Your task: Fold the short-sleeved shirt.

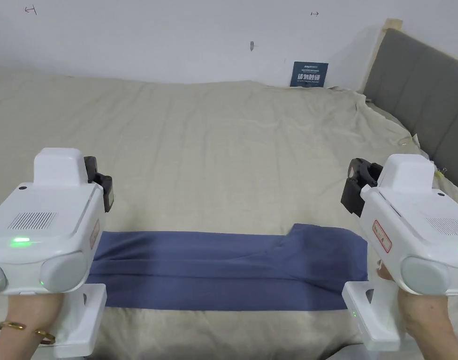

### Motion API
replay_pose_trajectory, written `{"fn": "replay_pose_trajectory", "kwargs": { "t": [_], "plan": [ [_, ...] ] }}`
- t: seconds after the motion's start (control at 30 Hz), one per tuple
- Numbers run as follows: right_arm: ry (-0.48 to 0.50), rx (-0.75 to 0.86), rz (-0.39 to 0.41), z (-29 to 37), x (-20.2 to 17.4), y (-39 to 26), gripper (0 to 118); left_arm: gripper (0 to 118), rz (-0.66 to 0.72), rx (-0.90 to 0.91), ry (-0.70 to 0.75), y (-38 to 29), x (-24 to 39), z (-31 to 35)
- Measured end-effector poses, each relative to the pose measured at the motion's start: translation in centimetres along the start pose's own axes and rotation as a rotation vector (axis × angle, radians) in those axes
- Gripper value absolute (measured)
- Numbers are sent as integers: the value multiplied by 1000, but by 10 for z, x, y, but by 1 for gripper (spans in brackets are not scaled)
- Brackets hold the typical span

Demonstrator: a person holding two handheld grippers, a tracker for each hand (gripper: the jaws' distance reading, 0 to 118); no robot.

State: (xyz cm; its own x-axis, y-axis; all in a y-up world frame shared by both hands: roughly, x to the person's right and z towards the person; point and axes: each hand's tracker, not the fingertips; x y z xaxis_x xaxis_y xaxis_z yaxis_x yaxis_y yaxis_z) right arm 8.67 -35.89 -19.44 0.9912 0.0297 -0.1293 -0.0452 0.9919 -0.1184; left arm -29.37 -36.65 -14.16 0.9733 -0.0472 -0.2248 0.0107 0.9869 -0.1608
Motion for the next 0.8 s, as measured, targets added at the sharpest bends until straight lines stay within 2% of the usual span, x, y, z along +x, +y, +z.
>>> {"fn": "replay_pose_trajectory", "kwargs": {
  "t": [0.2, 0.37, 0.4, 0.47, 0.5, 0.53, 0.57, 0.6, 0.7, 0.77, 0.8],
  "plan": [
    [16, -18, 3, -4, -8, 0, 0, 0, 37, -47, -44, 4, -3, -7],
    [35, -42, 8, -11, -7, -3, 0, 0, 200, -190, -129, 6, -39, -32],
    [35, -51, 7, -14, -6, -4, 0, 4, 264, -231, -146, 5, -52, -41],
    [36, -66, 4, -20, -6, -4, 0, 27, 373, -337, -182, 0, -78, -61],
    [32, -73, 2, -23, -6, -5, 0, 48, 408, -385, -175, -2, -88, -70],
    [28, -80, 0, -27, -6, -6, 0, 59, 416, -437, -182, -6, -99, -80],
    [24, -86, 0, -28, -9, -6, 0, 64, 414, -471, -190, -11, -110, -90],
    [18, -92, 2, -32, -11, -7, 0, 64, 405, -504, -203, -17, -120, -100],
    [6, -109, 3, -41, -13, -11, 0, 104, 461, -656, -268, -37, -152, -128],
    [1, -132, -3, -48, -15, -15, 0, 117, 561, -735, -324, -54, -168, -139],
    [-1, -141, -5, -51, -16, -17, 0, 118, 597, -765, -336, -62, -176, -145]
  ]
}}
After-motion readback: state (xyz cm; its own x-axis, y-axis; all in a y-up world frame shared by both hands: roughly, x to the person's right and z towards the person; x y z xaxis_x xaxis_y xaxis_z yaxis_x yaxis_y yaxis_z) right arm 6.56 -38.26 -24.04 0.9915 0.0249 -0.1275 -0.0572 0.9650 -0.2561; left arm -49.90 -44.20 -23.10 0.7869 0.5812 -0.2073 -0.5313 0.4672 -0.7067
